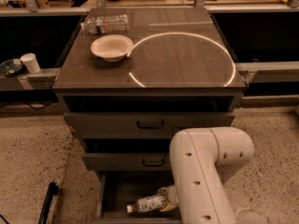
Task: Pick blue plastic bottle from bottom drawer and place on counter
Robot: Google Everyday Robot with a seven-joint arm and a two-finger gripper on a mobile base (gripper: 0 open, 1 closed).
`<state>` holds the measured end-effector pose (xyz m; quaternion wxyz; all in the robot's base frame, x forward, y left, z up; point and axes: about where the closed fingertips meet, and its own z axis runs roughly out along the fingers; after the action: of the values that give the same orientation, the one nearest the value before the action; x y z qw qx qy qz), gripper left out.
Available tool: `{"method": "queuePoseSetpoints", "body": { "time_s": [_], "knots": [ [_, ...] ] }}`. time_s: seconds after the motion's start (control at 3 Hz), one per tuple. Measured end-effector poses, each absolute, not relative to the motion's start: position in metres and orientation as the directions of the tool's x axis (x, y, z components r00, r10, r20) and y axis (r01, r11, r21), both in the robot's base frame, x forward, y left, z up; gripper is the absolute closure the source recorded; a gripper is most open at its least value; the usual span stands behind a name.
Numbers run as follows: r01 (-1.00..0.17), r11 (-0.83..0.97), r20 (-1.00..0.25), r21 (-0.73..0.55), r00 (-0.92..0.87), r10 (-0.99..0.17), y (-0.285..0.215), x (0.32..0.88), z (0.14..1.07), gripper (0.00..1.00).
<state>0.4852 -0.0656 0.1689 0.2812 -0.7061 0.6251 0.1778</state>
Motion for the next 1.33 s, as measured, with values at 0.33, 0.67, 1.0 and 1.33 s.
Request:
{"method": "queuePoseSetpoints", "body": {
  "time_s": [0.33, 0.67, 1.0, 1.33],
  "knots": [
    [-0.959, -0.100, -0.627, -0.267, 0.252, -0.738, -0.051, 0.475, 0.210, 1.00],
    [-0.917, -0.100, -0.654, -0.386, 0.348, -0.672, -0.051, 0.463, 0.256, 1.00],
    [-0.917, -0.100, -0.654, -0.386, 0.348, -0.672, -0.051, 0.463, 0.256, 1.00],
    [-0.924, -0.079, -0.695, -0.374, 0.335, -0.636, -0.048, 0.463, 0.257, 1.00]
  ]
}}
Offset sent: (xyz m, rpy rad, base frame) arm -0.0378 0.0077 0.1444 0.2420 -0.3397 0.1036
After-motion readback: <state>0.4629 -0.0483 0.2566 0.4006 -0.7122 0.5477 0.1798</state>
